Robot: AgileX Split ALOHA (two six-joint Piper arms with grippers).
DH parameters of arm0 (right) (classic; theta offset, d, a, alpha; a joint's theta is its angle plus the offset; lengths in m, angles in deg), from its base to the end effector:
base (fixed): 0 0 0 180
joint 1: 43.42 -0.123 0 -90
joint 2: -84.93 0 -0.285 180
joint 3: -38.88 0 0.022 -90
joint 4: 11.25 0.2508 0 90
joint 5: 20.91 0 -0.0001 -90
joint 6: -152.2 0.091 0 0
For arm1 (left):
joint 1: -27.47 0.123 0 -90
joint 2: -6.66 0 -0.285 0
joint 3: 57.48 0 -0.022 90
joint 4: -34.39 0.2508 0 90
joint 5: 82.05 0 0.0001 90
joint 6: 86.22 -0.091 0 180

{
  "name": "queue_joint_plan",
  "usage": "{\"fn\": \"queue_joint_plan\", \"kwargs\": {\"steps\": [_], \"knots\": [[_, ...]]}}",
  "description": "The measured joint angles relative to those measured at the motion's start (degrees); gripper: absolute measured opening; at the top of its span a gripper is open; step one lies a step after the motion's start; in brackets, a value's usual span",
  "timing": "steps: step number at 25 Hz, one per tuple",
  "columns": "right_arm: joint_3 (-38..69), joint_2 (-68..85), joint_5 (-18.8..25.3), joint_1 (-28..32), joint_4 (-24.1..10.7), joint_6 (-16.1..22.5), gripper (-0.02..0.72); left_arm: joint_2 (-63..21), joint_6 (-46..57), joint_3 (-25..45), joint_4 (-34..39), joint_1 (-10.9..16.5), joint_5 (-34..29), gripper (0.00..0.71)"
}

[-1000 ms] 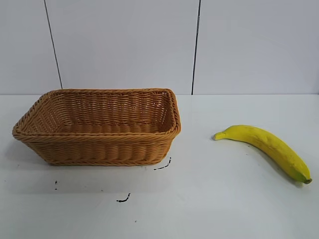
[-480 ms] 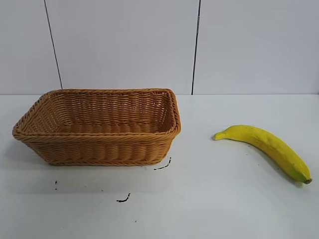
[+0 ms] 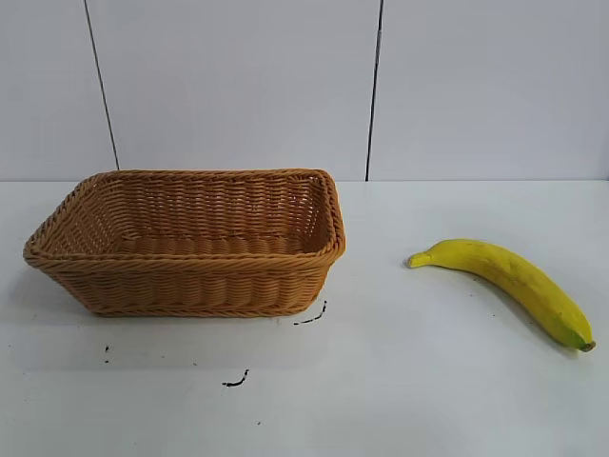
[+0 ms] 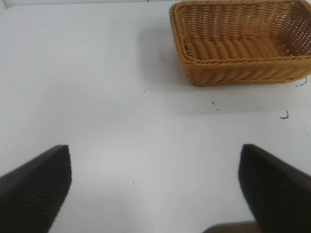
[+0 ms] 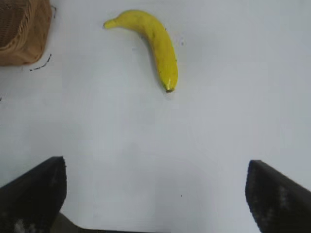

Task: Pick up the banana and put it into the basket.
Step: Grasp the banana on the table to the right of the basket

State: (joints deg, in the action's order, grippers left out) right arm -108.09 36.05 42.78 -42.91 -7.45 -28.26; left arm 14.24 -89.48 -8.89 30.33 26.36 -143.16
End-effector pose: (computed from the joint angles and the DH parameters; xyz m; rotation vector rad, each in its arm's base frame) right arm 0.1091 0.0044 0.3198 0.0151 2.5397 0.0804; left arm -0.0058 -0.0055 0.2769 0.0816 2.0438 -0.0614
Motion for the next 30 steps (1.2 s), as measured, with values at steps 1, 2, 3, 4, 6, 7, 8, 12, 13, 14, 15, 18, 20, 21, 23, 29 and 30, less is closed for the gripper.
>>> {"fn": "queue_joint_plan", "kwargs": {"steps": [1, 2, 3, 4, 6, 7, 8, 12, 13, 14, 15, 18, 20, 21, 23, 29, 30], "knots": [[-1.89, -2.86, 0.38, 0.0, 0.0, 0.08, 0.69, 0.0, 0.0, 0.0, 0.0, 0.0, 0.0, 0.693], [-3.76, -6.12, 1.03, 0.0, 0.0, 0.13, 0.69, 0.0, 0.0, 0.0, 0.0, 0.0, 0.0, 0.693], [-5.27, -8.8, 1.53, 0.0, 0.0, 0.46, 0.69, 0.0, 0.0, 0.0, 0.0, 0.0, 0.0, 0.693], [-7.11, -11.95, 1.88, 0.0, -0.06, 0.46, 0.69, 0.0, 0.0, 0.0, 0.0, 0.0, 0.0, 0.693], [-8.98, -15.12, 2.28, 0.0, -0.29, 0.13, 0.69, 0.0, 0.0, 0.0, 0.0, 0.0, 0.0, 0.693], [-10.84, -18.26, 2.61, 0.0, -0.4, 0.0, 0.69, 0.0, 0.0, 0.0, 0.0, 0.0, 0.0, 0.693], [-12.45, -21.39, 2.91, 0.0, -0.46, -0.42, 0.69, 0.0, 0.0, 0.0, 0.0, 0.0, 0.0, 0.693], [-20.2, -32.77, 4.71, 0.0, -0.66, -3.06, 0.69, 0.0, 0.0, 0.0, 0.0, 0.0, 0.0, 0.693], [-23.61, -37.1, 4.86, 0.0, -0.66, -4.73, 0.69, 0.0, 0.0, 0.0, 0.0, 0.0, 0.0, 0.693], [-25.42, -40.01, 4.85, 0.0, -0.66, -6.54, 0.69, 0.0, 0.0, 0.0, 0.0, 0.0, 0.0, 0.693], [-26.88, -42.01, 4.85, 0.0, -0.66, -8.32, 0.69, 0.0, 0.0, 0.0, 0.0, 0.0, 0.0, 0.693], [-31.36, -48.48, 4.05, 0.0, -0.41, -16.19, 0.69, 0.0, 0.0, 0.0, 0.0, 0.0, 0.0, 0.693], [-33.3, -51.49, 2.16, 0.0, -0.26, -19.28, 0.69, 0.0, 0.0, 0.0, 0.0, 0.0, 0.0, 0.693], [-33.97, -53.16, 0.6, 0.0, -0.26, -20.25, 0.69, 0.0, 0.0, 0.0, 0.0, 0.0, 0.0, 0.693], [-35.02, -56.22, -2.3, 0.0, -0.26, -21.19, 0.69, 0.0, 0.0, 0.0, 0.0, 0.0, 0.0, 0.693], [-35.28, -64.8, -8.2, 0.0, 0.01, -21.54, 0.69, 0.0, 0.0, 0.0, 0.0, 0.0, 0.0, 0.693], [-35.28, -66.32, -9.11, 0.0, 0.41, -21.55, 0.69, 0.0, 0.0, 0.0, 0.0, 0.0, 0.0, 0.693]]}}
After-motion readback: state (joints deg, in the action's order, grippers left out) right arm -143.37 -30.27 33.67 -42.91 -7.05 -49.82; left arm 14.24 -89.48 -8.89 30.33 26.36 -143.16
